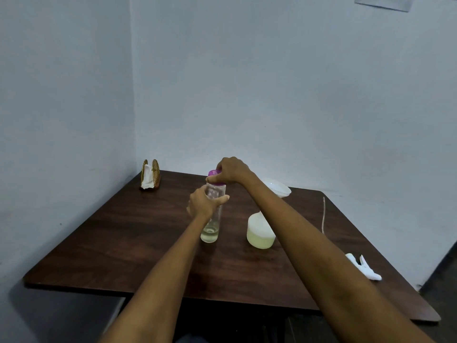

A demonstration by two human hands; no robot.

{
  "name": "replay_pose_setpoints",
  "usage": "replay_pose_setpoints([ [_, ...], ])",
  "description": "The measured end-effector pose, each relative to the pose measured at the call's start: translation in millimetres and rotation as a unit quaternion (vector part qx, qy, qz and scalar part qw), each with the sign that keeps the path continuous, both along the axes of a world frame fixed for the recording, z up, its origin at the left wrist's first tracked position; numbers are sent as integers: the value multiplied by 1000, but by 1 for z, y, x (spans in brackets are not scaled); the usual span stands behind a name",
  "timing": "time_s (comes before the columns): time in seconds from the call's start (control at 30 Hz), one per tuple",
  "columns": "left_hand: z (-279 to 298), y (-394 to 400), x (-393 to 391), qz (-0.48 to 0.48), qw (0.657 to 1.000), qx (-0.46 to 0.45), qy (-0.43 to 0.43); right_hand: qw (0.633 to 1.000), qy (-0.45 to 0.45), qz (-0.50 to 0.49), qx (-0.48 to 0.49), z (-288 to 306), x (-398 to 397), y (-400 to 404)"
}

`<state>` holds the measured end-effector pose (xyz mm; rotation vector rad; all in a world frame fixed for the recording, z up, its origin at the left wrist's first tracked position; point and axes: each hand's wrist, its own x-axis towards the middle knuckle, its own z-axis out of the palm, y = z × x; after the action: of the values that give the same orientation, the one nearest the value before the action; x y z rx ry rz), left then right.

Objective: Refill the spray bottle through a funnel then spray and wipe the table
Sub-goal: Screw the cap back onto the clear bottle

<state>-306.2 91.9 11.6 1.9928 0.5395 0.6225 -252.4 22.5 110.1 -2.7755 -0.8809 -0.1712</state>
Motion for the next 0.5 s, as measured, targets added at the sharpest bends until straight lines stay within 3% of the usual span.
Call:
replay_pose_setpoints([
  [0.2, -4, -3, 0, 21, 999, 7, -29, 1000, -3, -9, -16, 4, -2, 3],
  [0.5, -3, -2, -10, -4, 1000, 16, -6, 998, -24, -55, 3, -3, -21, 9],
])
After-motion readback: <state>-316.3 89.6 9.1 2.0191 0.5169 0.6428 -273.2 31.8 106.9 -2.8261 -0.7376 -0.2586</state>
